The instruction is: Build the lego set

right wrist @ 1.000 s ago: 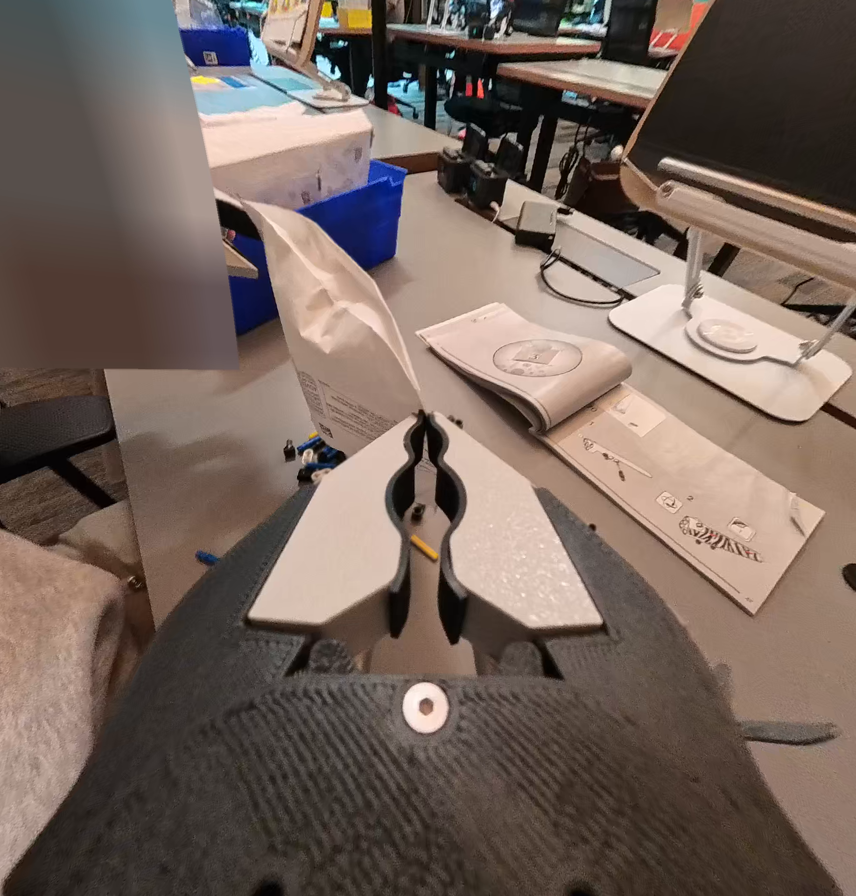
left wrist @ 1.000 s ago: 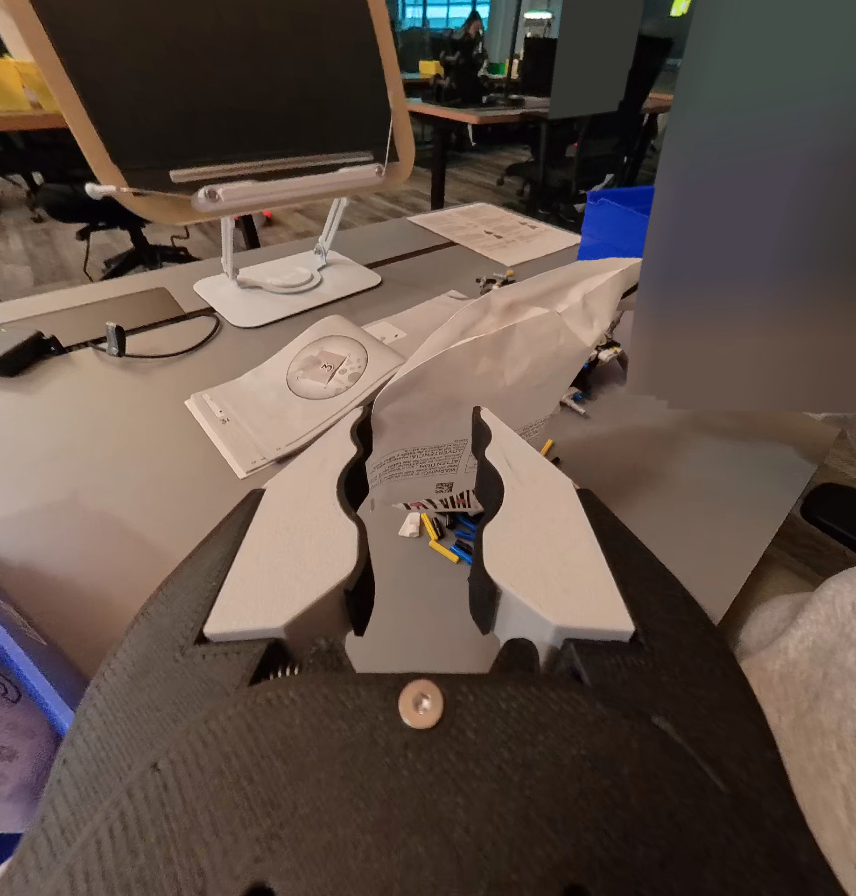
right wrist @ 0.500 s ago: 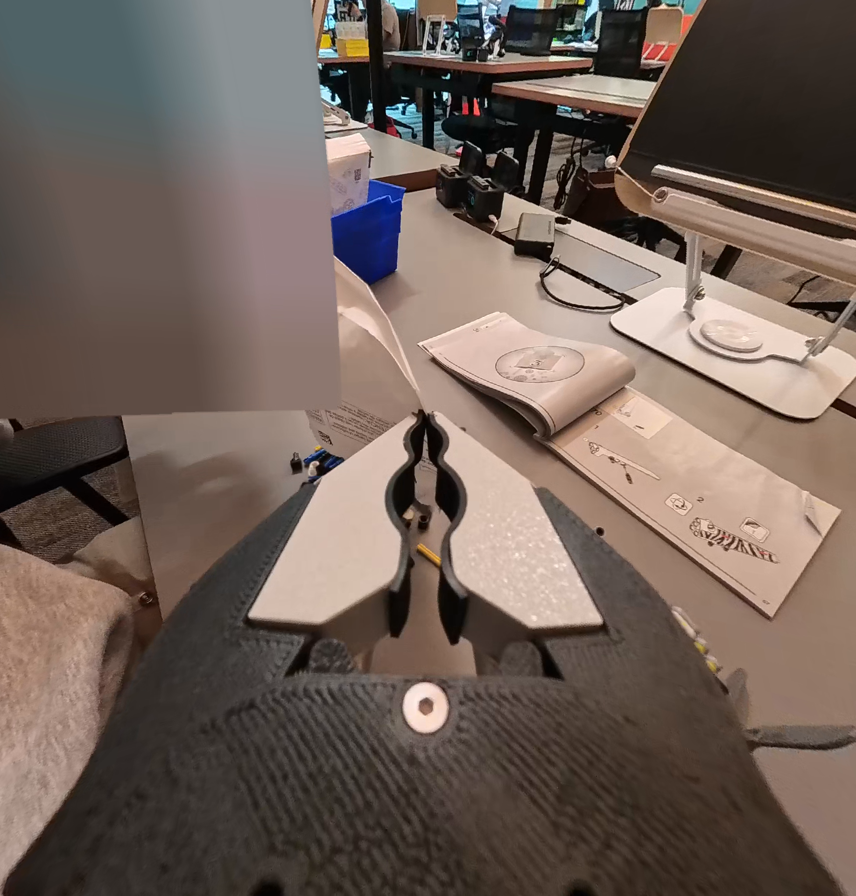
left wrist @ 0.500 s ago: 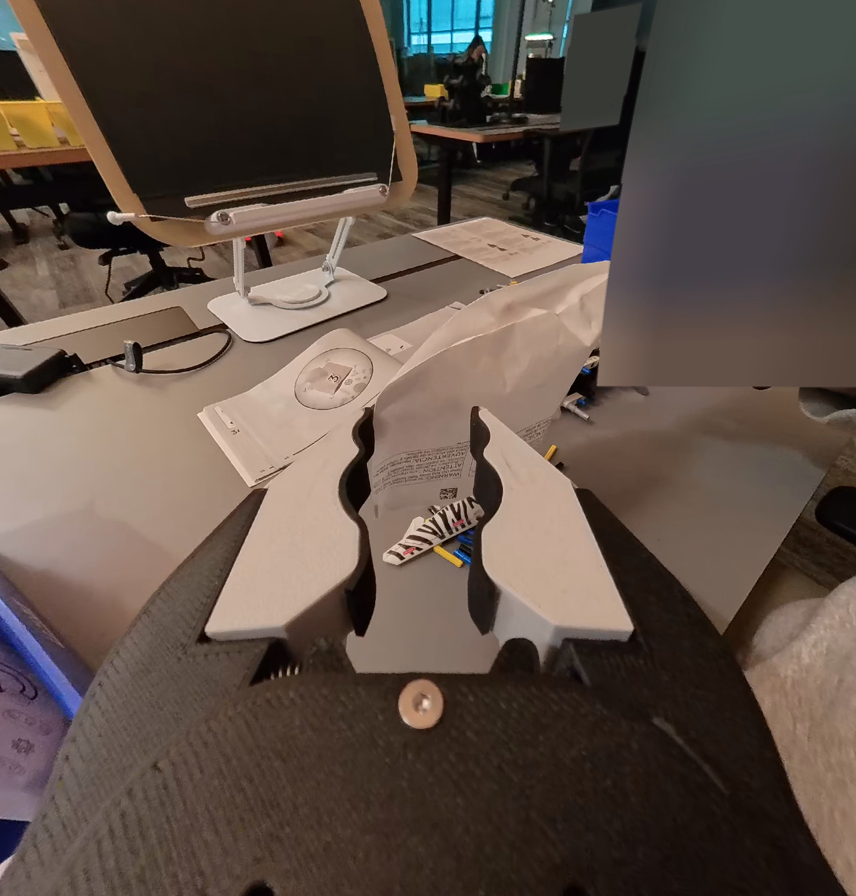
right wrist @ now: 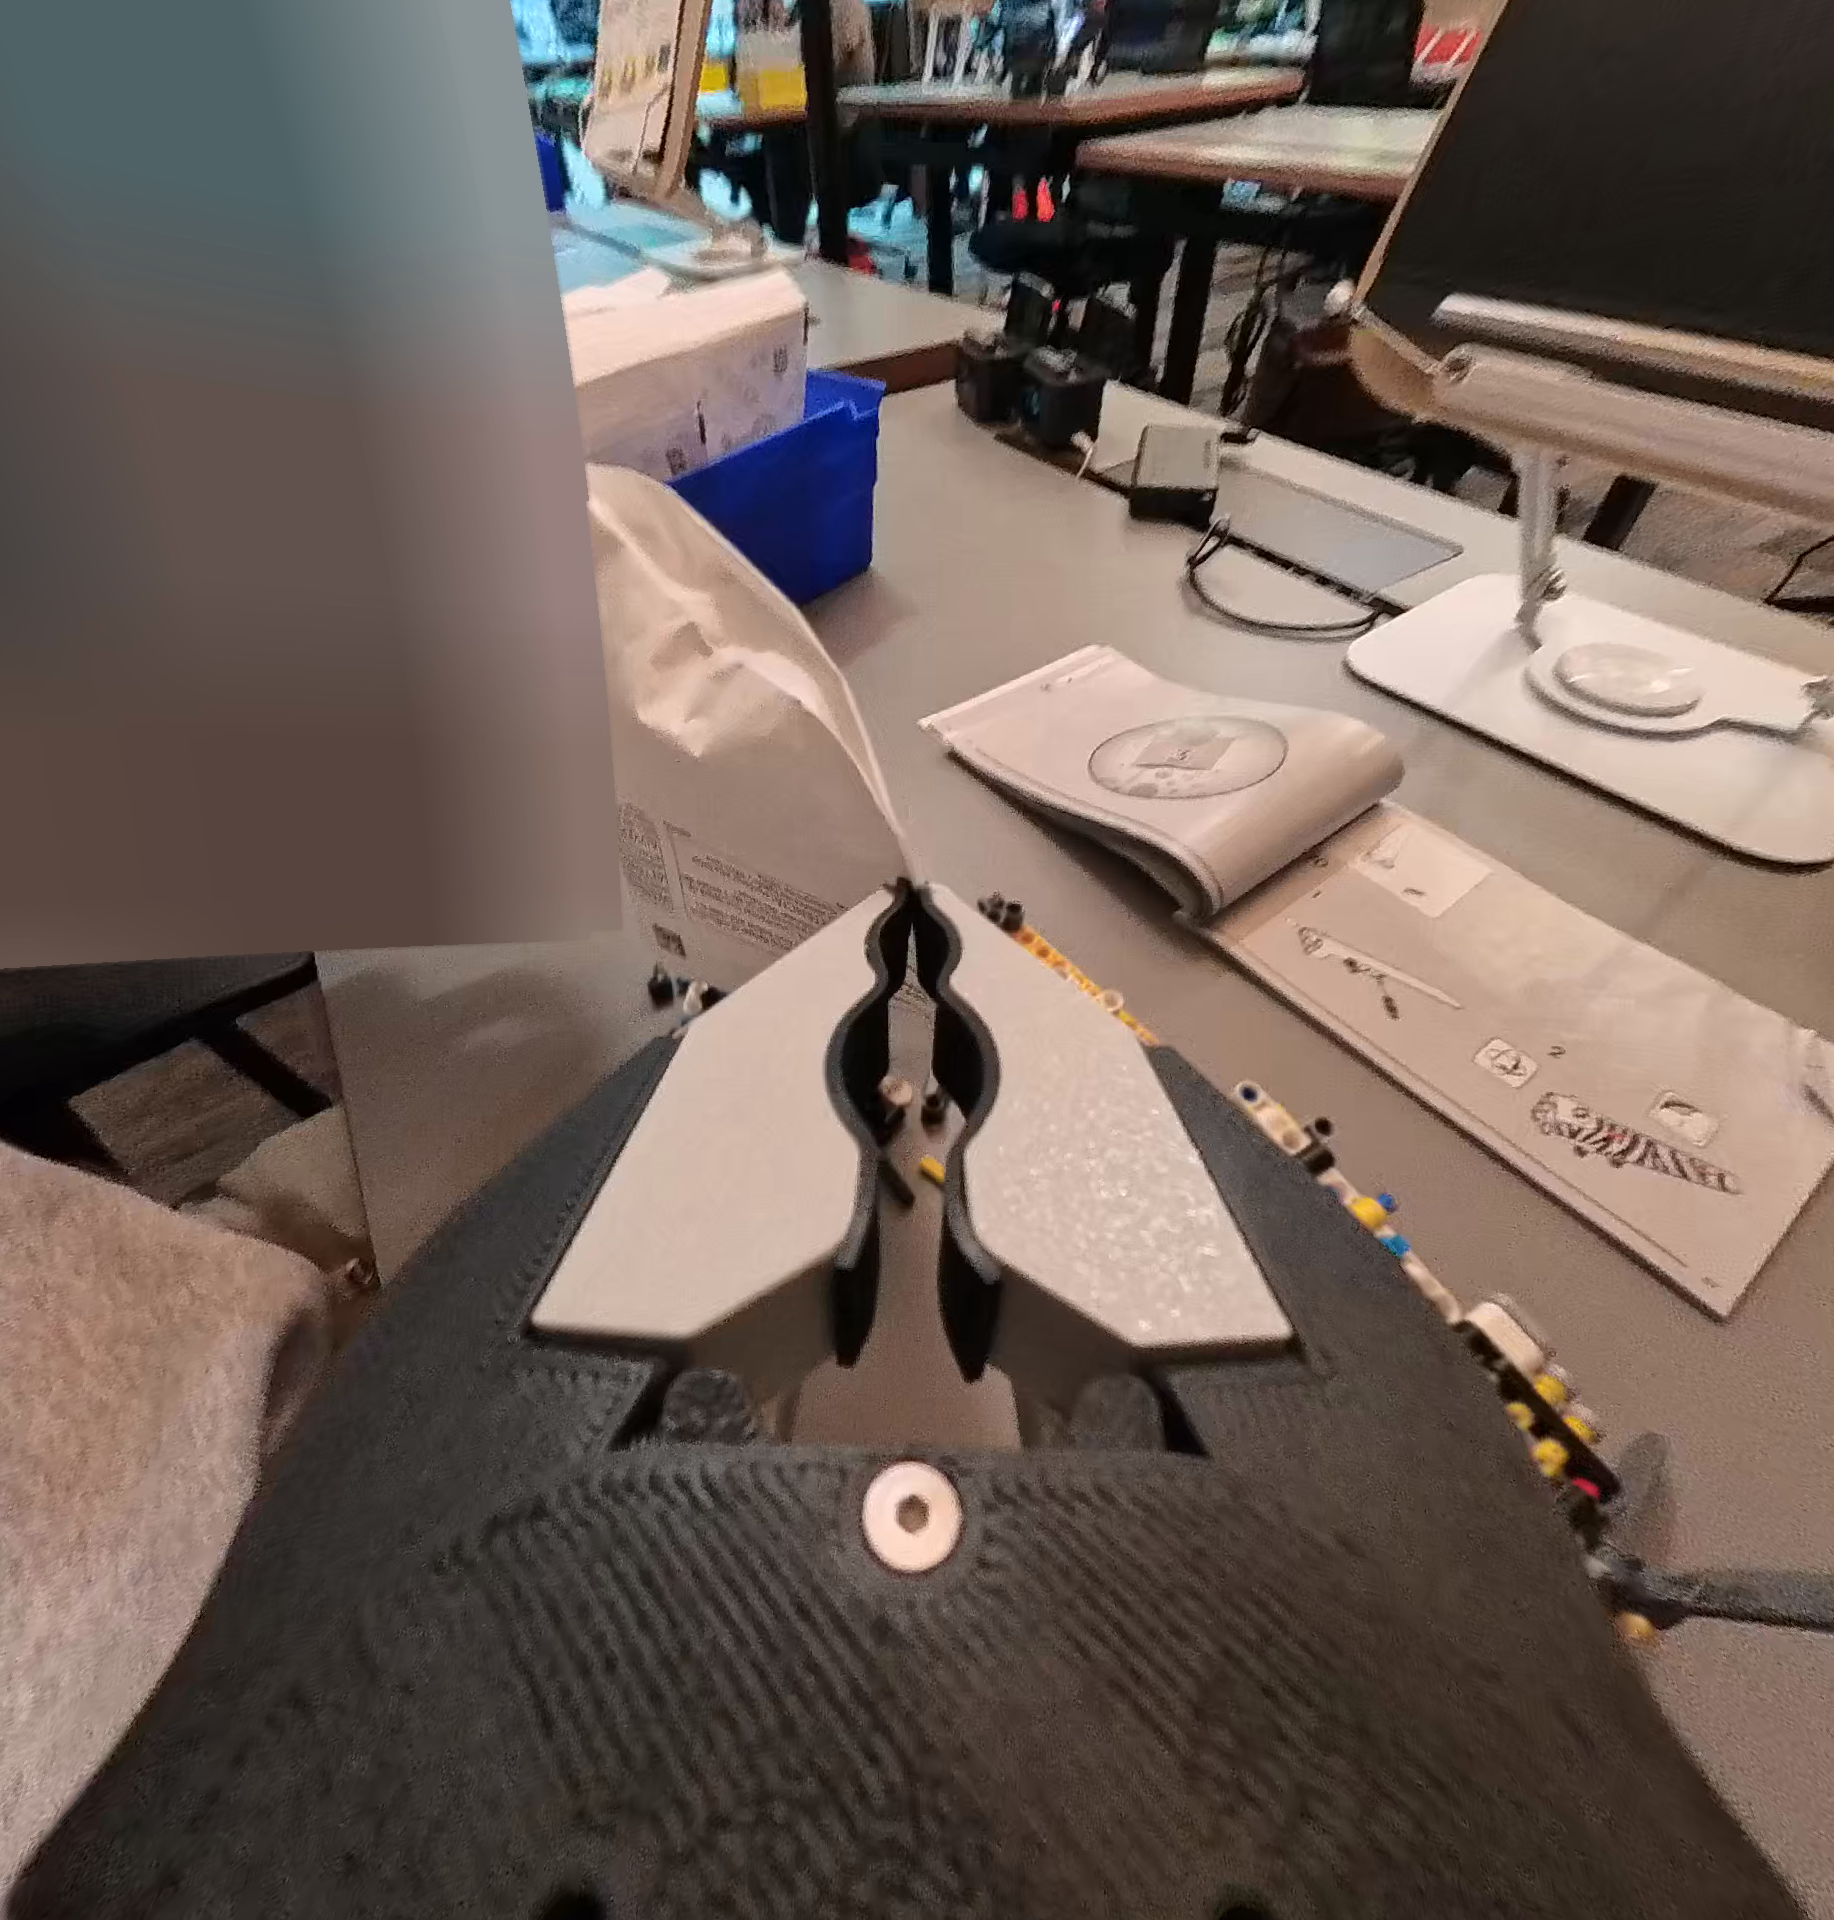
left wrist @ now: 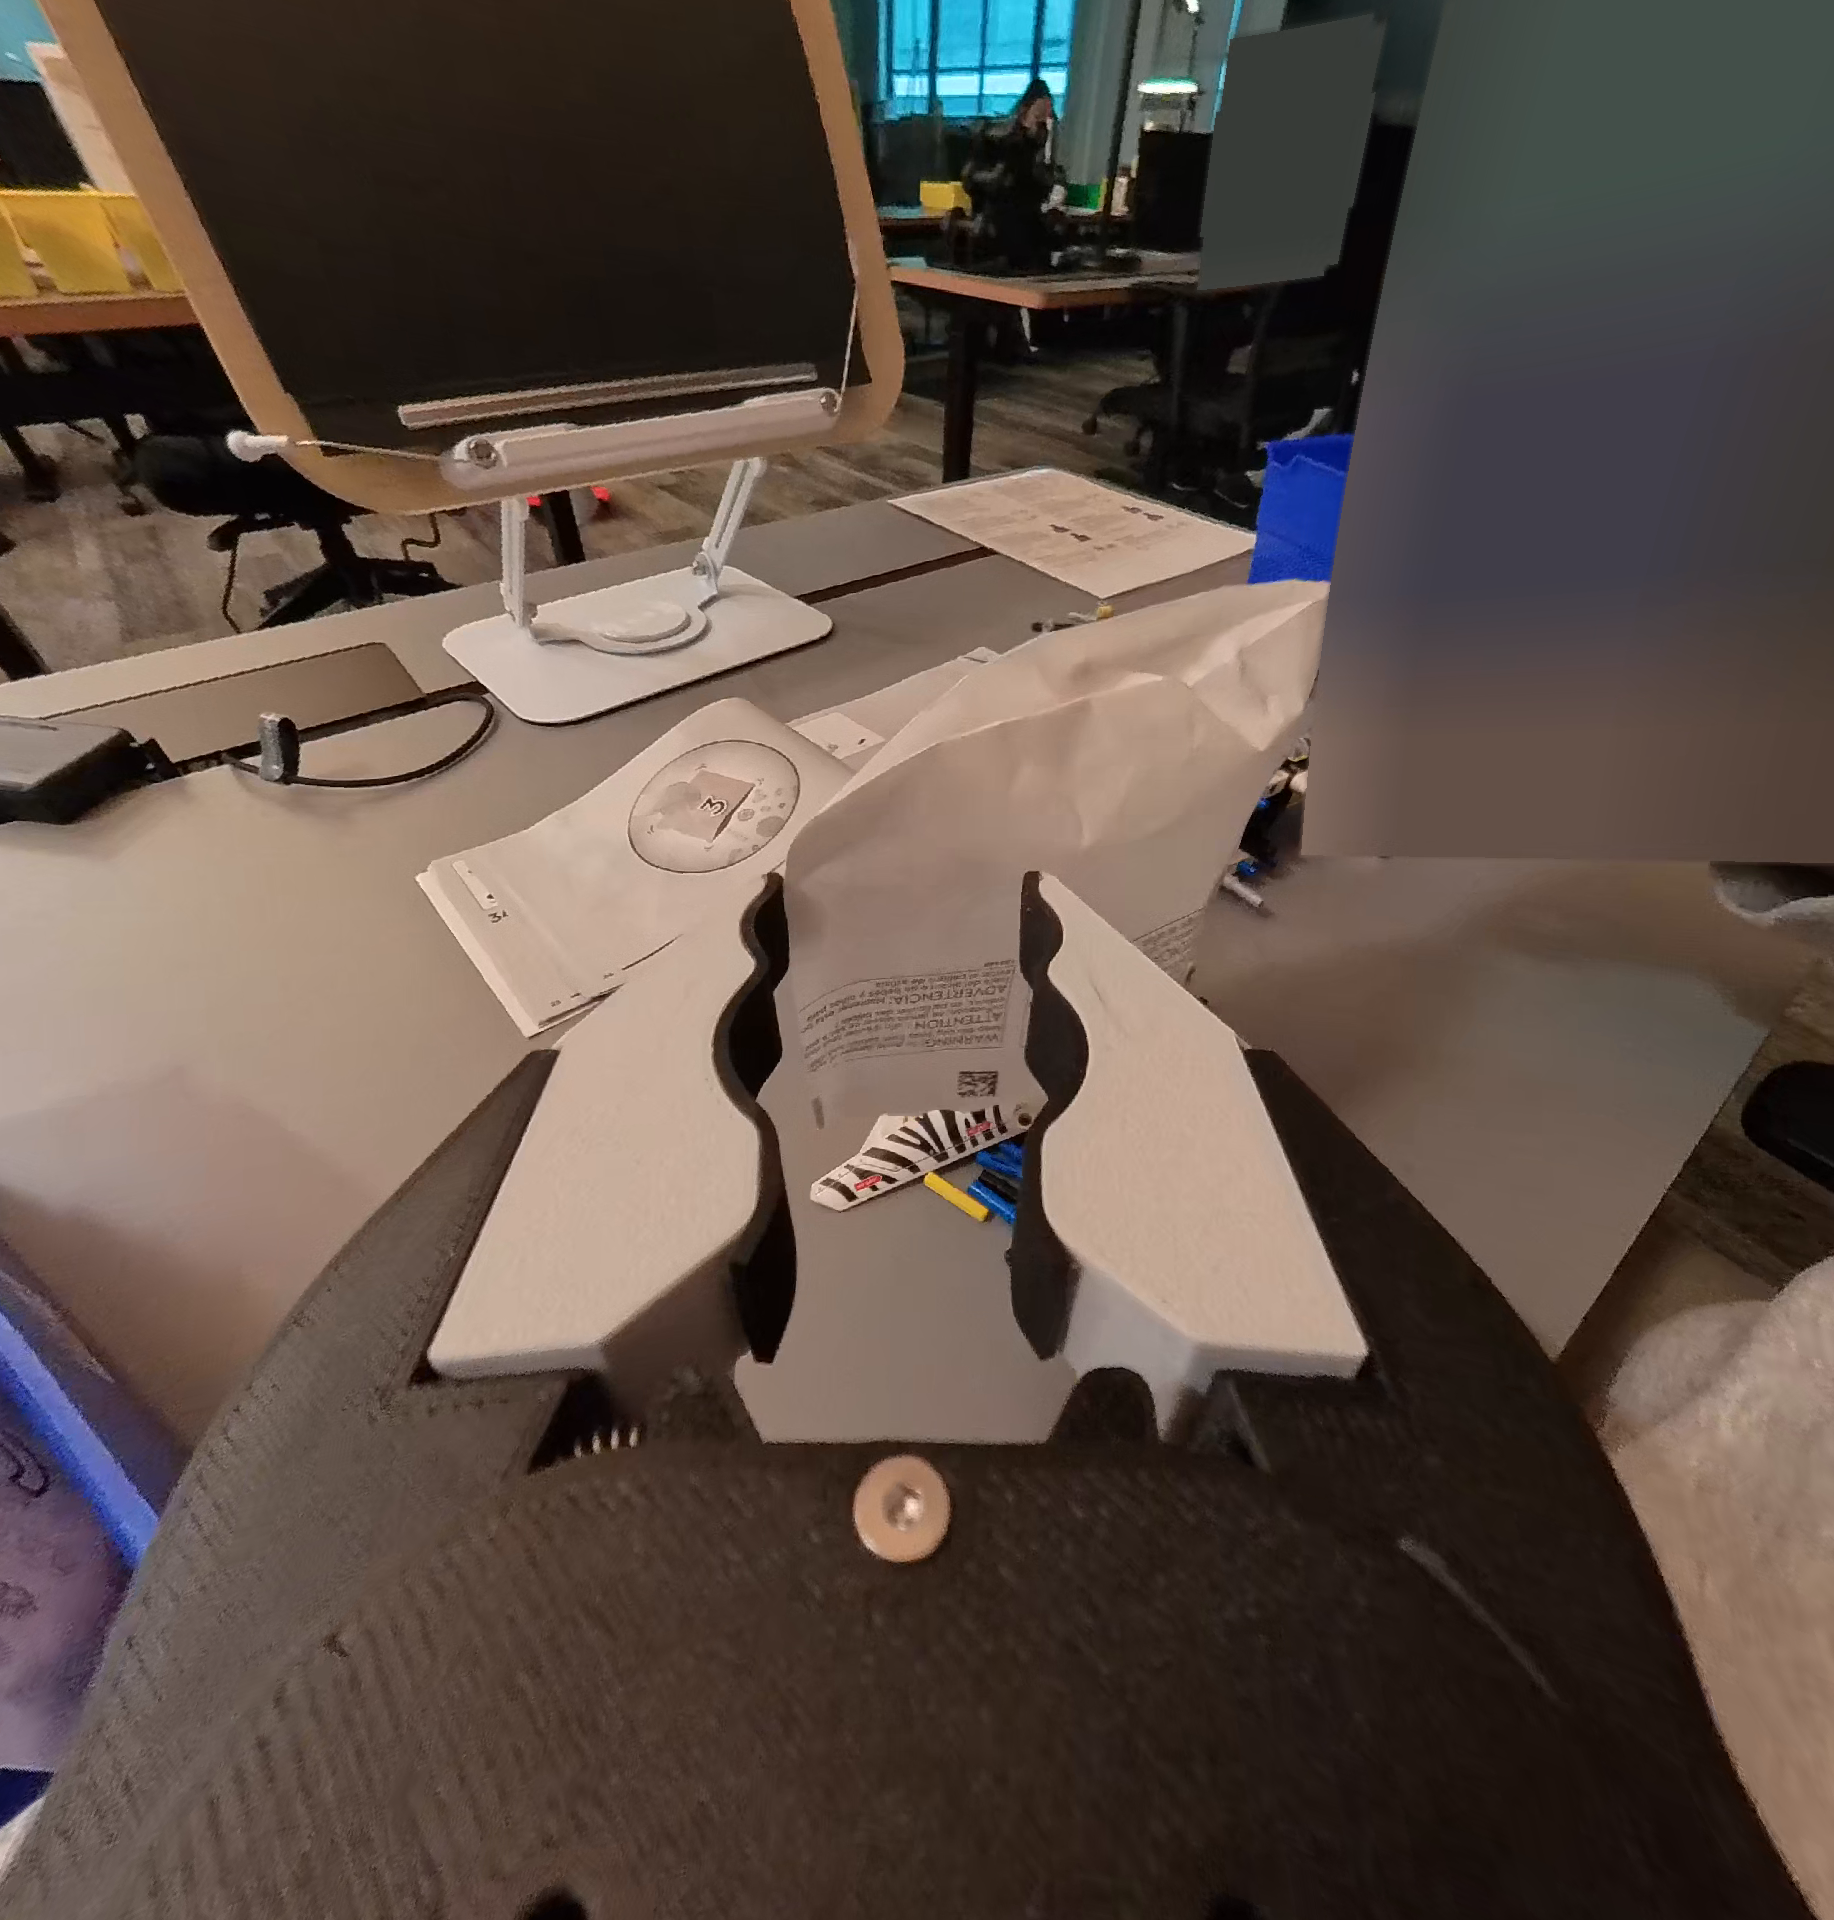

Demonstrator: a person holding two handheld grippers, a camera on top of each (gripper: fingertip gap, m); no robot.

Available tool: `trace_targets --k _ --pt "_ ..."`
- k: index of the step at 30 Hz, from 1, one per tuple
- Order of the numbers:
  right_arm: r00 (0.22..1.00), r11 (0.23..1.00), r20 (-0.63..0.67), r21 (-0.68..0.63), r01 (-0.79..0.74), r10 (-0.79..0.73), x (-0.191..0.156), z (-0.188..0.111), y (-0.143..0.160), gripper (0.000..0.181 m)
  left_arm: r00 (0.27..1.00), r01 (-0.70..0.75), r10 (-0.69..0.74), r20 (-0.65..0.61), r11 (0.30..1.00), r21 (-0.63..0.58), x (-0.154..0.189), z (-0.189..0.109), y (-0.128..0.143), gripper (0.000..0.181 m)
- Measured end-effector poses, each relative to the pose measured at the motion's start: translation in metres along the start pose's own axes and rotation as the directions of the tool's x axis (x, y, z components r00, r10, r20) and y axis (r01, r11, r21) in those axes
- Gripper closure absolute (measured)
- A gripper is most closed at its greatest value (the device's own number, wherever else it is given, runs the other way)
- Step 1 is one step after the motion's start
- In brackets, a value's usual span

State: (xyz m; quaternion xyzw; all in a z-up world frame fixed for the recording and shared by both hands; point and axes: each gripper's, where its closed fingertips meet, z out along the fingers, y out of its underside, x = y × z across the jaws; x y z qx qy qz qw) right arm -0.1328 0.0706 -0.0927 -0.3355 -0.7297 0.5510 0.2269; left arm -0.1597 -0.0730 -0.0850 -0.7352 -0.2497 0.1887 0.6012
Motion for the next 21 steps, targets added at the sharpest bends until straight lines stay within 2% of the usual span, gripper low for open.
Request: trace_targets --k 9,11,14,21 --pt "1.0 0.999 -0.019 0.036 0.0 0.001 0.004 0.001 -0.006 0.181 0.999 0.011 -0.01 -0.032 1.0 0.022 0.005 -0.003 -0.003 0.139" --pt "1.0 0.999 0.01 0.028 -0.017 0.017 0.0 0.004 -0.004 0.181 1.0 0.014 -0.014 -0.005 0.999 0.035 0.0 -0.003 -0.005 0.138" --pt "1.0 0.999 -0.023 0.035 0.015 -0.014 0.004 0.004 -0.006 0.181 1.0 0.019 -0.018 -0.018 0.999 0.042 0.002 -0.003 -0.006 0.139" --pt "1.0 0.999 -0.011 0.048 0.008 -0.007 0.001 0.008 -0.01 0.181 0.999 0.03 -0.031 0.01 0.997 0.071 -0.003 -0.003 -0.009 0.138"
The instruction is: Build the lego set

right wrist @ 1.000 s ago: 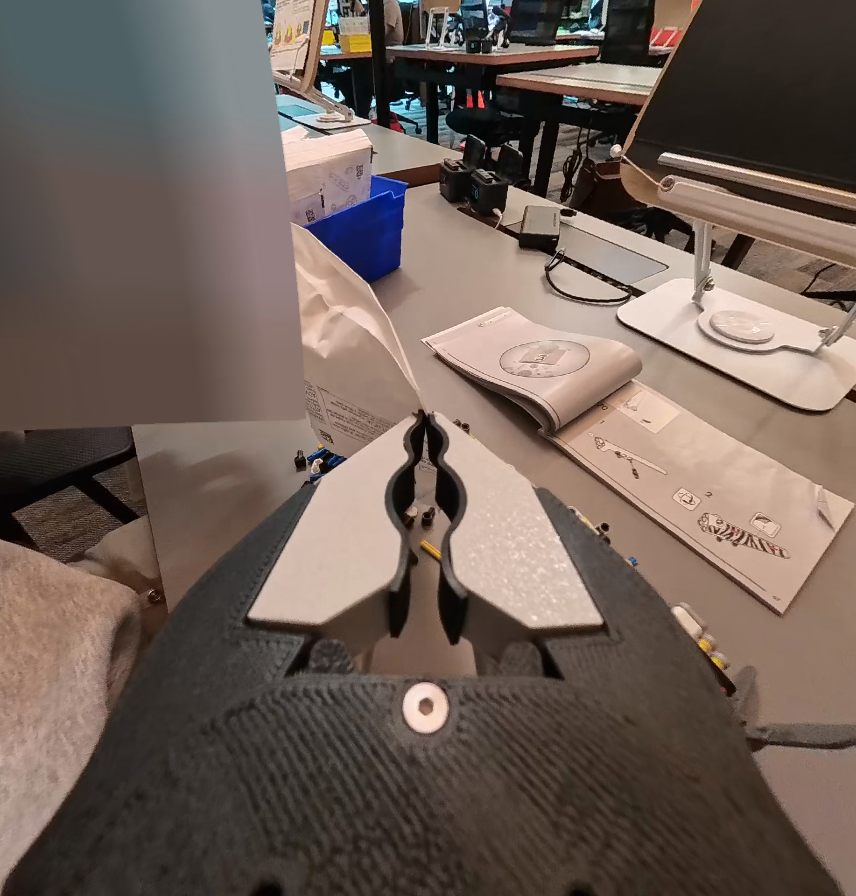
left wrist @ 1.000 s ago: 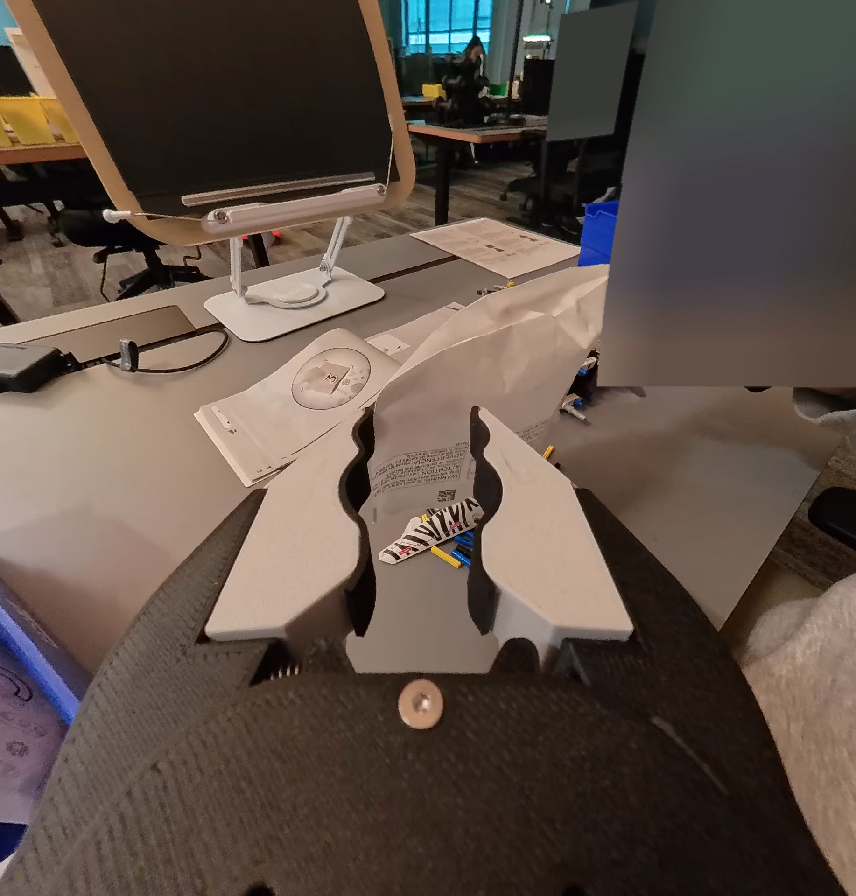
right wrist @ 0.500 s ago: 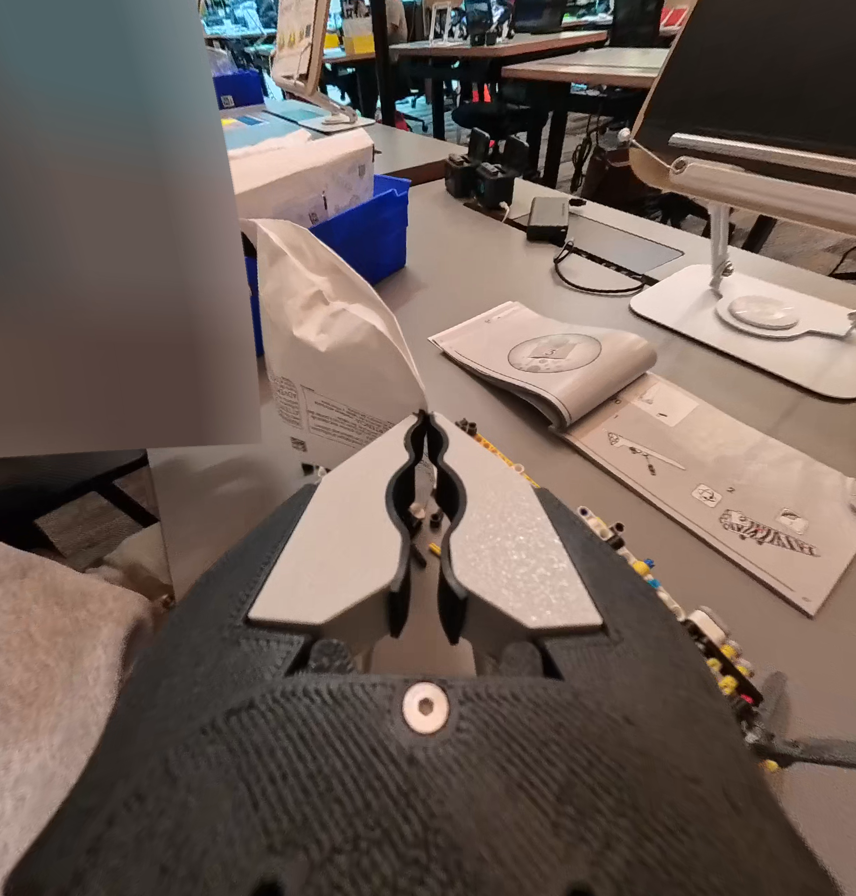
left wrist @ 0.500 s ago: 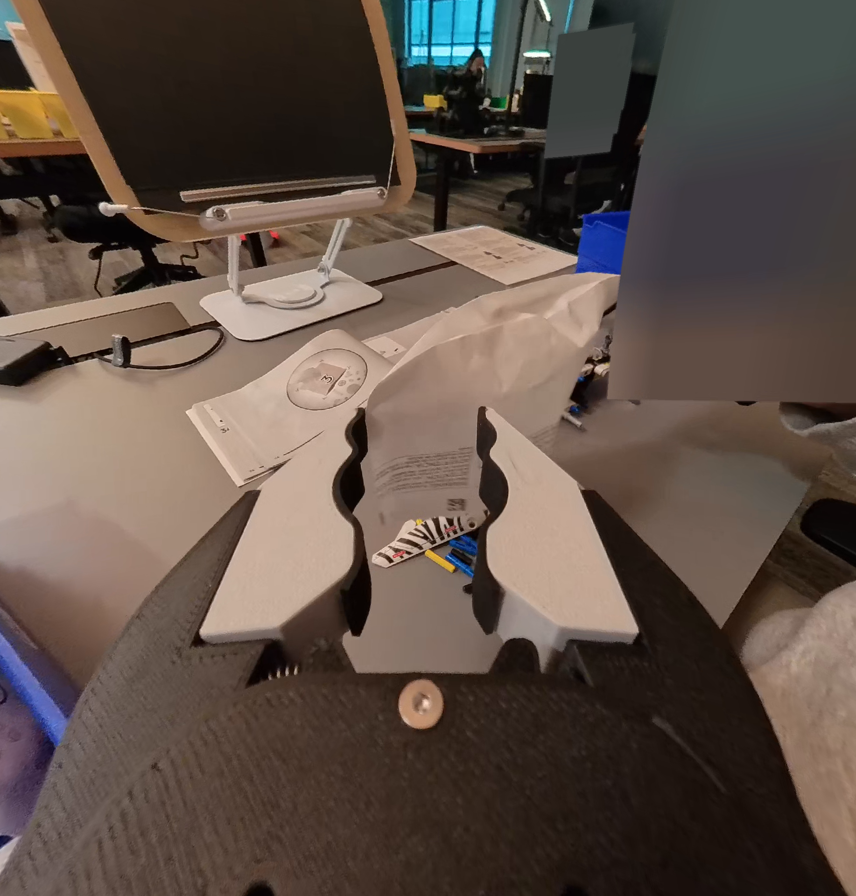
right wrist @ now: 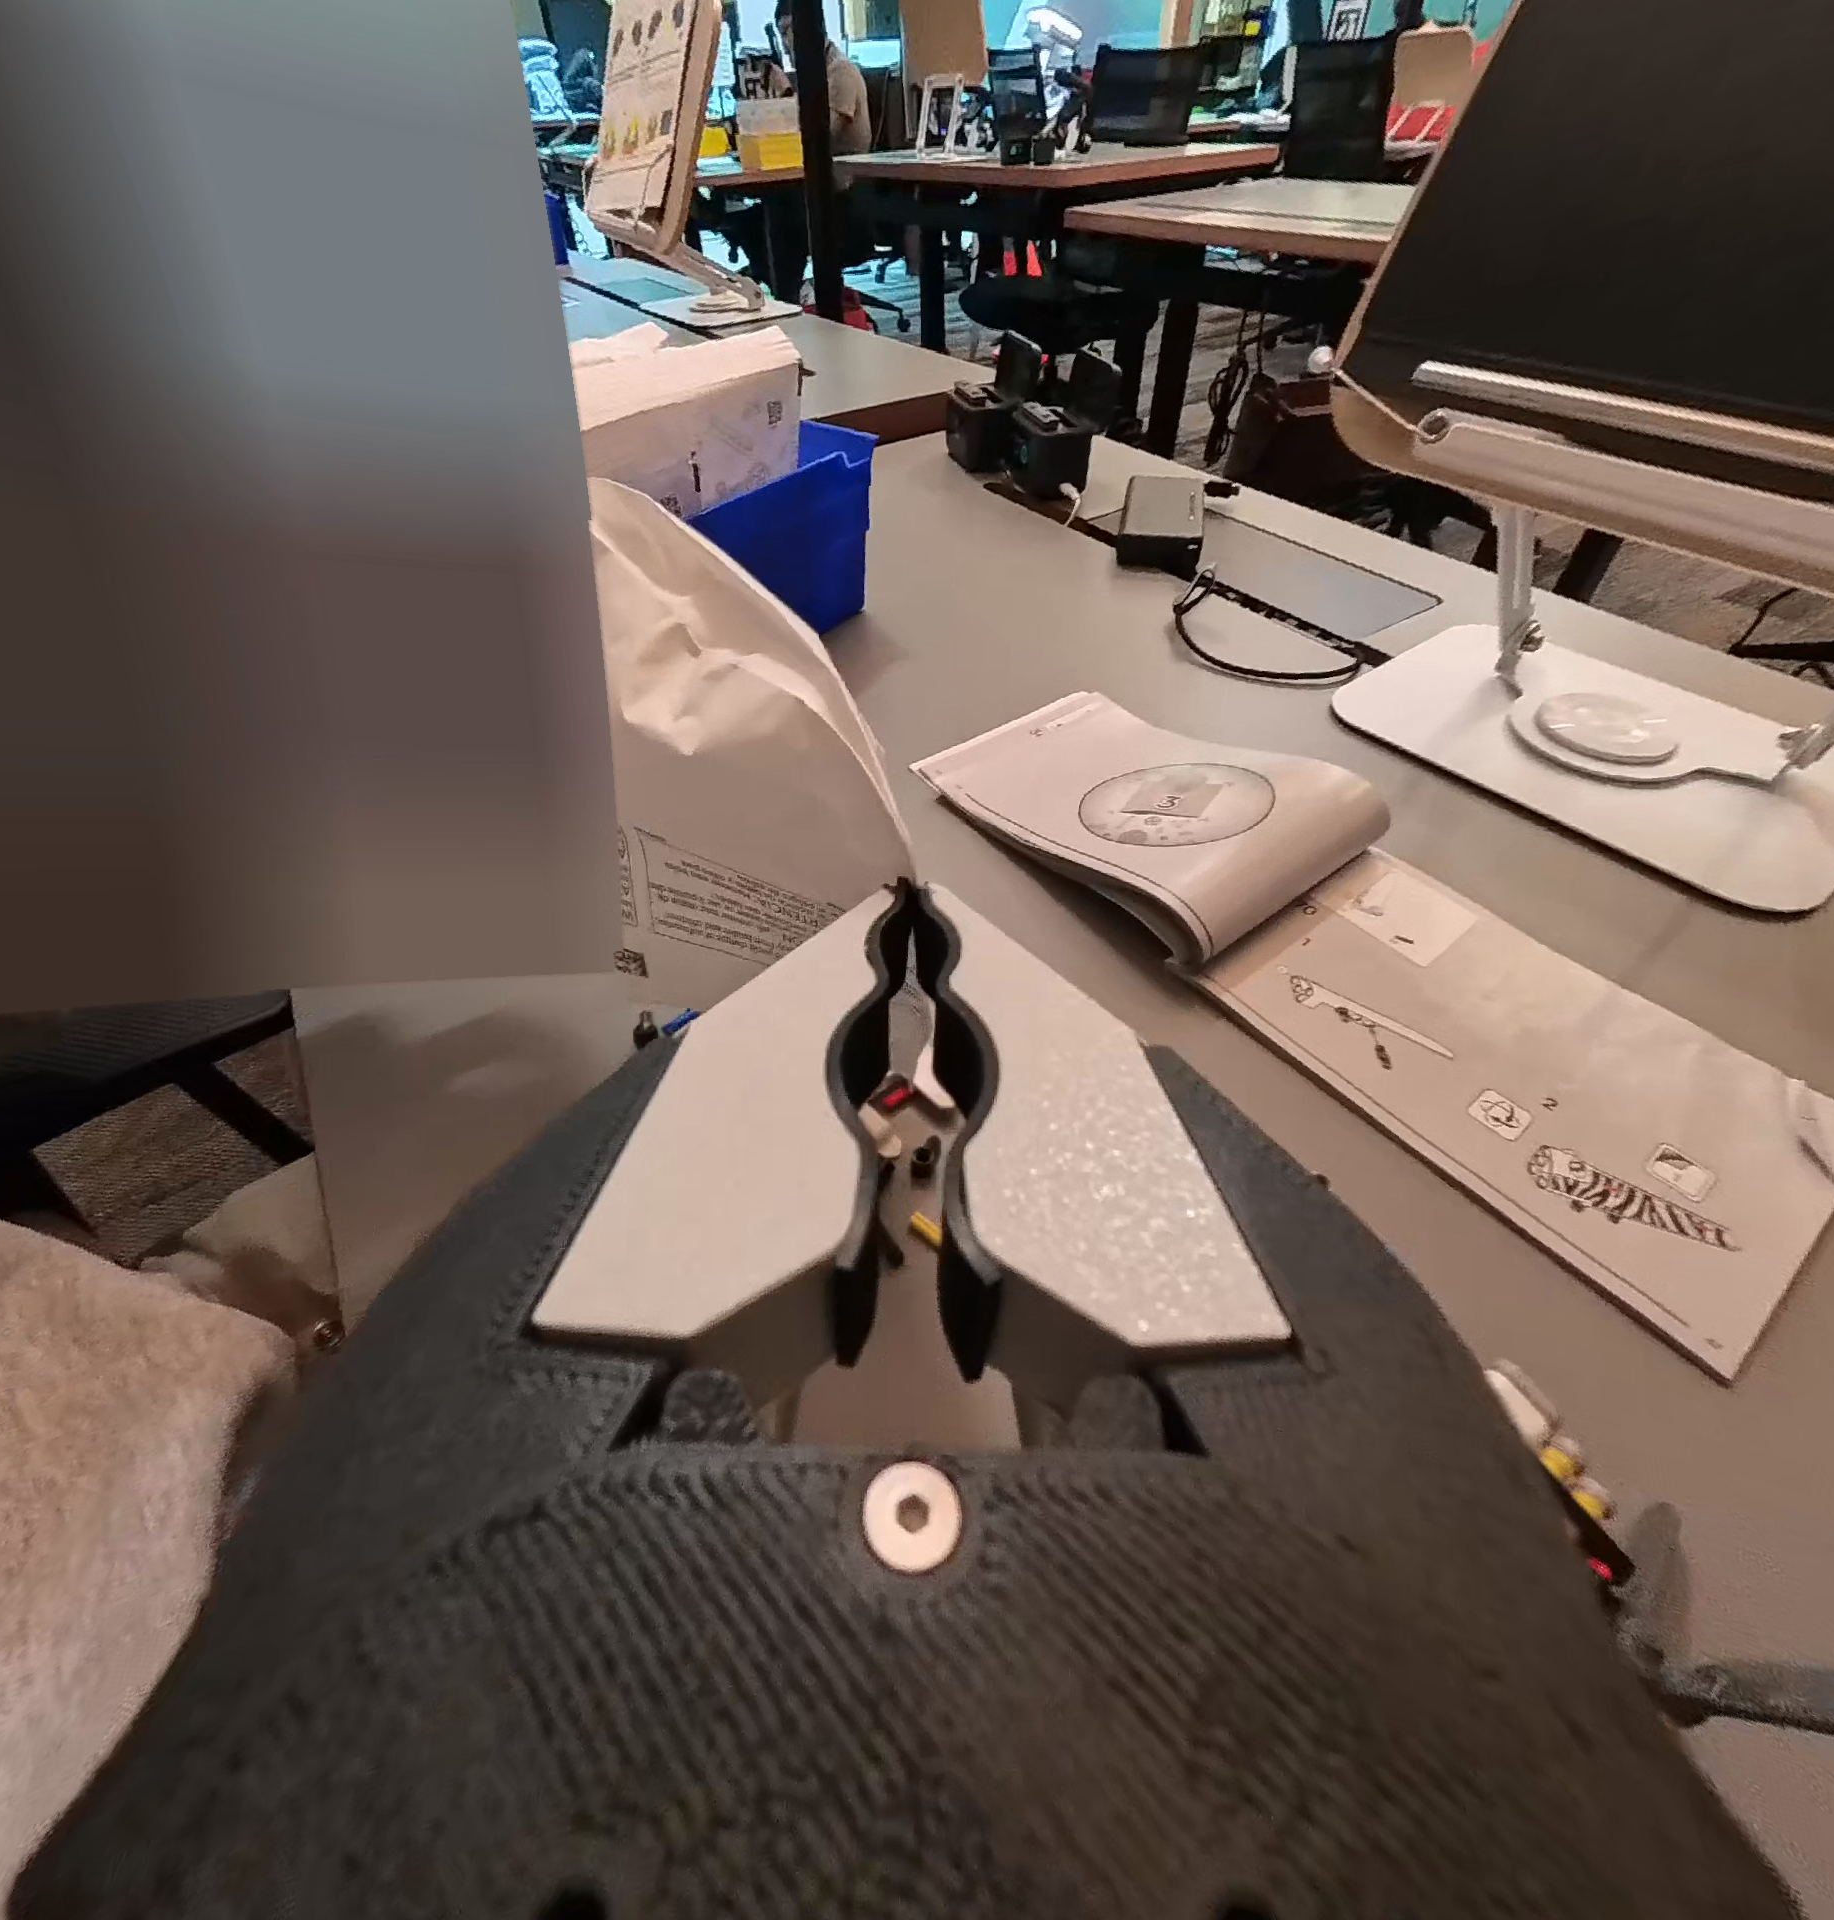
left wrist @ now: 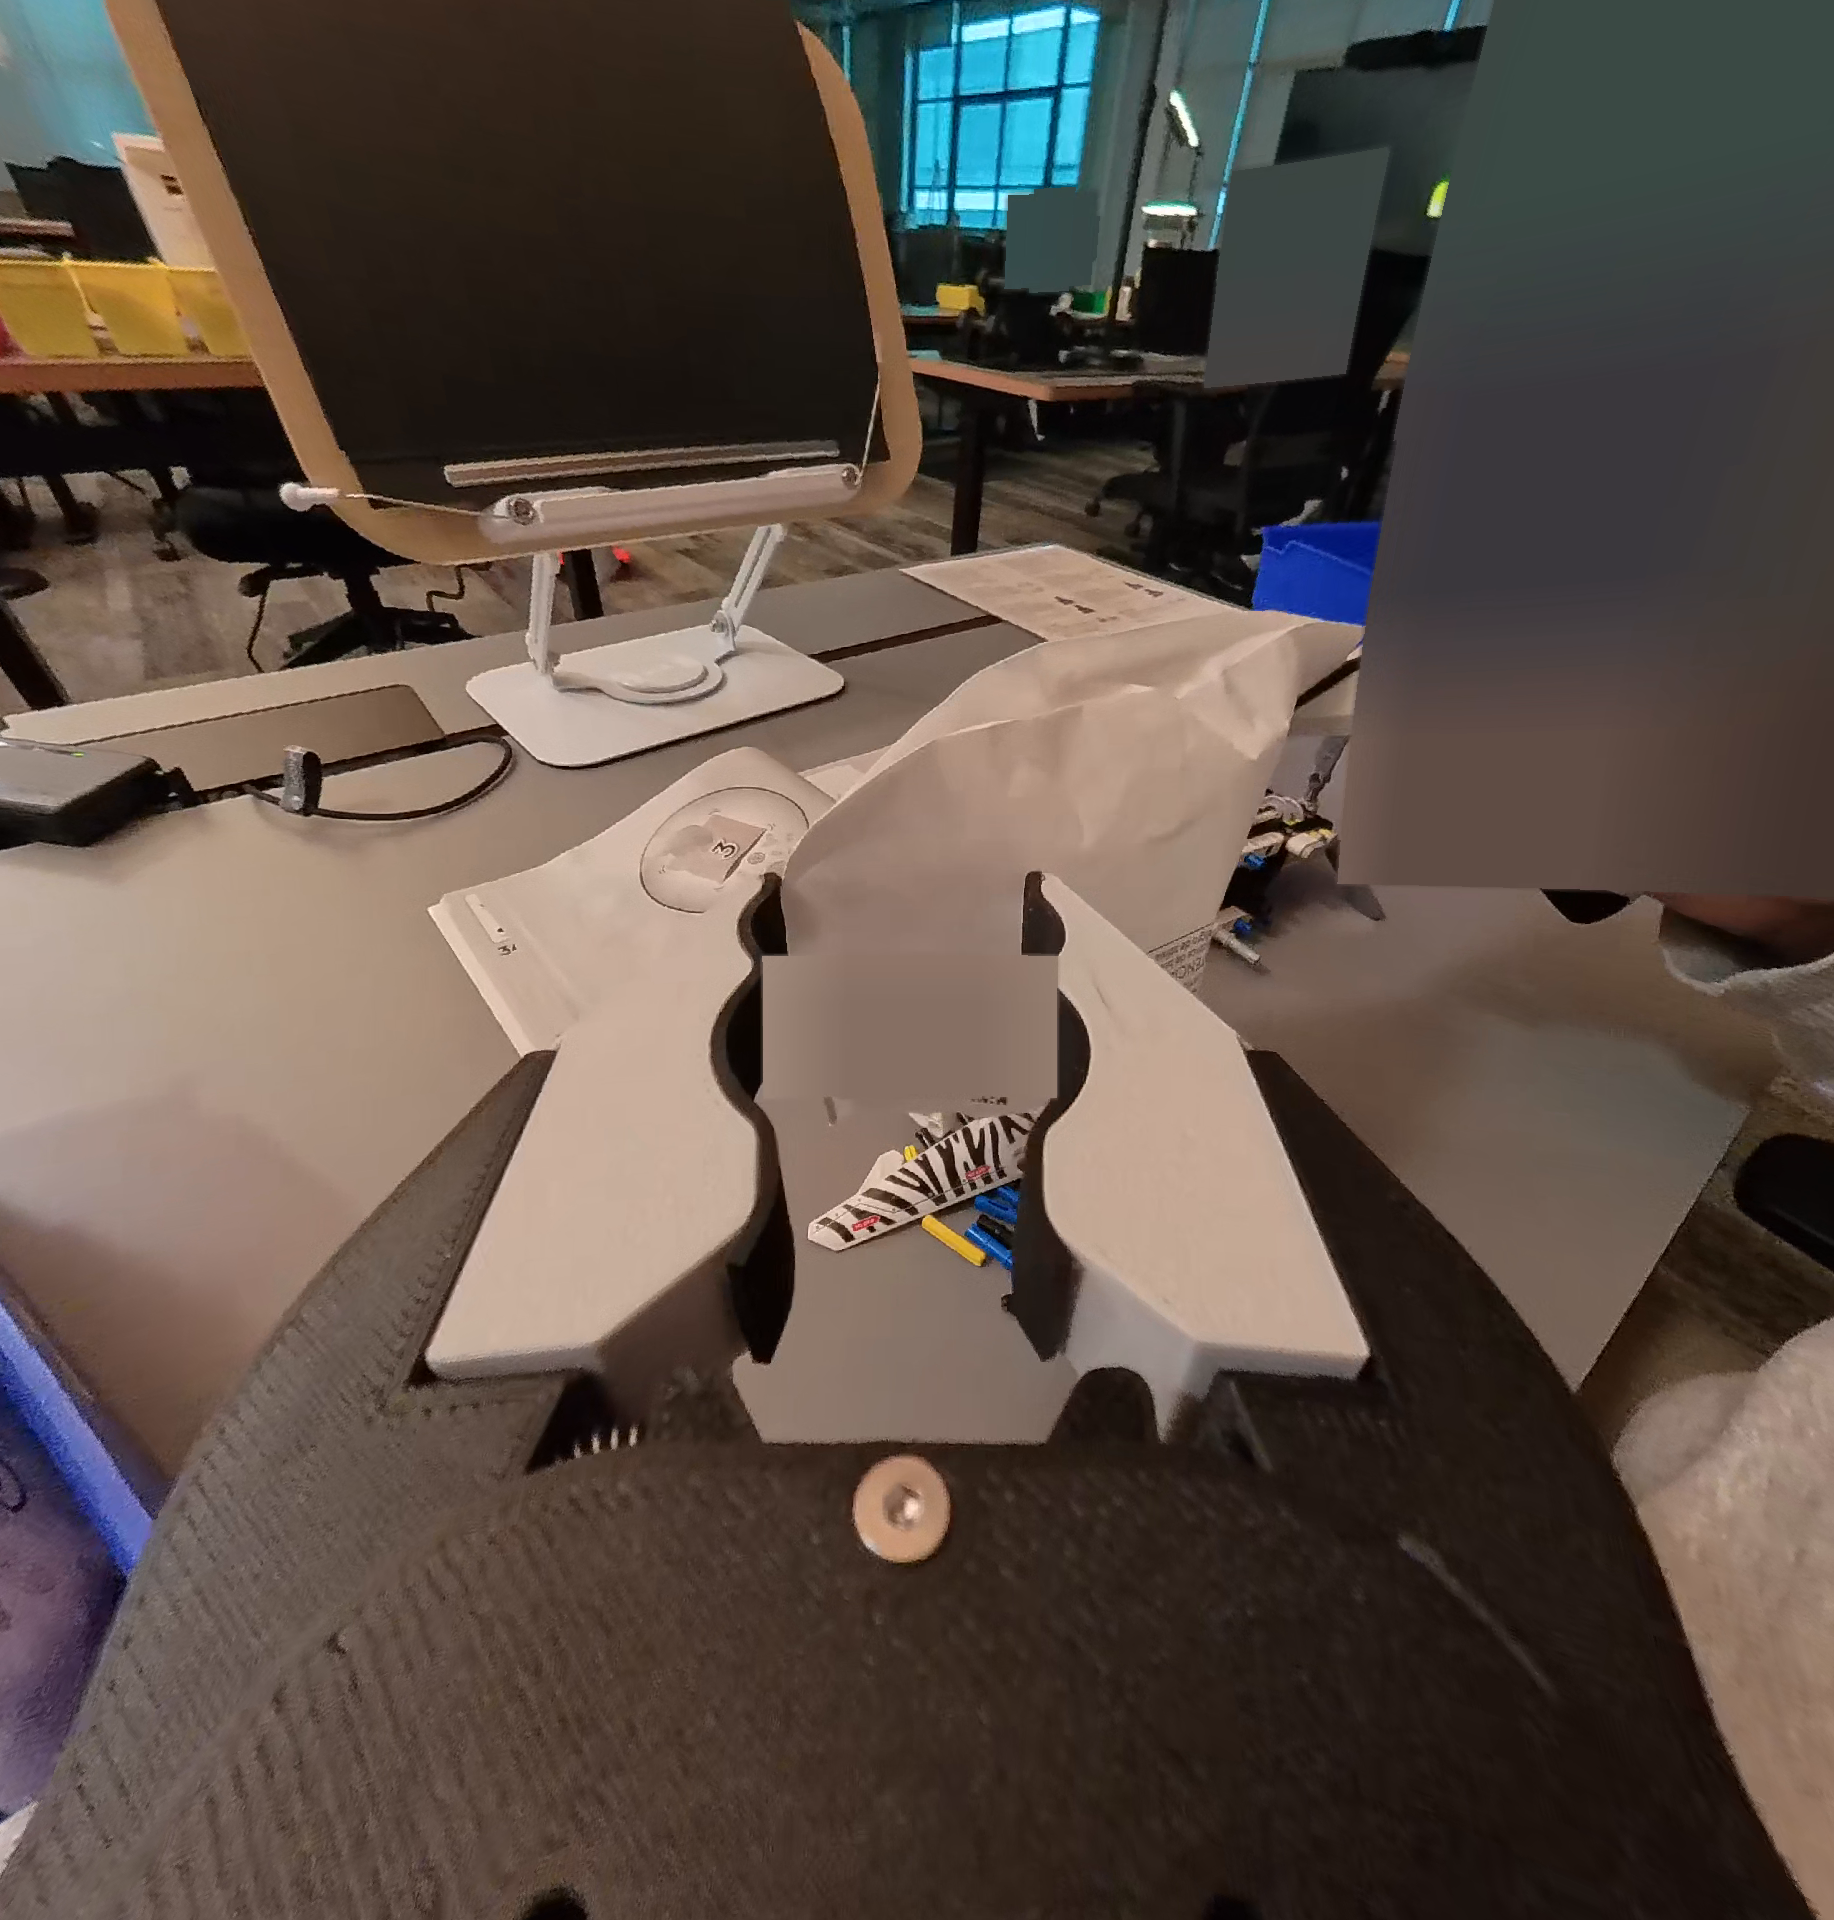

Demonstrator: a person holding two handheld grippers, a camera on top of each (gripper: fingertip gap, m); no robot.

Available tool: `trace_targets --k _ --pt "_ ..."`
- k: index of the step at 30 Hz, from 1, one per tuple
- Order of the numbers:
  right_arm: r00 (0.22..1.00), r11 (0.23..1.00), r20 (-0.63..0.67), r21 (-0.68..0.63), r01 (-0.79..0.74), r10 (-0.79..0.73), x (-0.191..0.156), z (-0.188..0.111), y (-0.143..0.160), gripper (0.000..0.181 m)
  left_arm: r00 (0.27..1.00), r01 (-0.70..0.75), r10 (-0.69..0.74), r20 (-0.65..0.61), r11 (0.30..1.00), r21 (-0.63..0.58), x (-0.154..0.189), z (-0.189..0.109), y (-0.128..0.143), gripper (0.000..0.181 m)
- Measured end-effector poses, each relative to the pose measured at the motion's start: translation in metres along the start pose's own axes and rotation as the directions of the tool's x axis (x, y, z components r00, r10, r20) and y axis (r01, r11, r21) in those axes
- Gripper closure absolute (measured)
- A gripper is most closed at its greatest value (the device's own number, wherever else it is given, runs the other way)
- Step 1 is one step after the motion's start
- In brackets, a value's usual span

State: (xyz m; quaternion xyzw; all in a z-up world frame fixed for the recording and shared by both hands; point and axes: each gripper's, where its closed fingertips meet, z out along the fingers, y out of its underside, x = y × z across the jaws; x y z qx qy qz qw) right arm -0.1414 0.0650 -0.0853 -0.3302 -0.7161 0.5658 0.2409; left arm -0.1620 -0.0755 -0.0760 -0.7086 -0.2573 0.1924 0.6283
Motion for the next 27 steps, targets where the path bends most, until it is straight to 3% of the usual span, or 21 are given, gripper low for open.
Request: trace_targets --k 7,17,21,27 --pt "0.999 0.999 0.048 -0.03 -0.017 0.018 -0.004 0.001 0.003 0.181 1.0 0.026 -0.025 -0.003 0.999 0.029 -0.004 -0.005 -0.005 0.142" --pt "0.999 0.997 0.003 -0.051 0.05 -0.05 0.0 0.006 0.005 0.181 0.997 0.068 -0.068 -0.028 0.998 -0.019 -0.003 -0.002 0.006 0.136" --pt "0.997 0.998 0.08 -0.054 -0.018 0.022 -0.012 0.011 0.008 0.181 0.998 0.064 -0.064 -0.008 0.998 -0.02 -0.007 -0.004 0.007 0.135" --pt "0.995 0.999 0.089 -0.019 -0.042 0.043 -0.014 0.01 0.003 0.181 0.995 0.103 -0.103 -0.013 0.995 0.018 -0.009 -0.009 0.002 0.14"
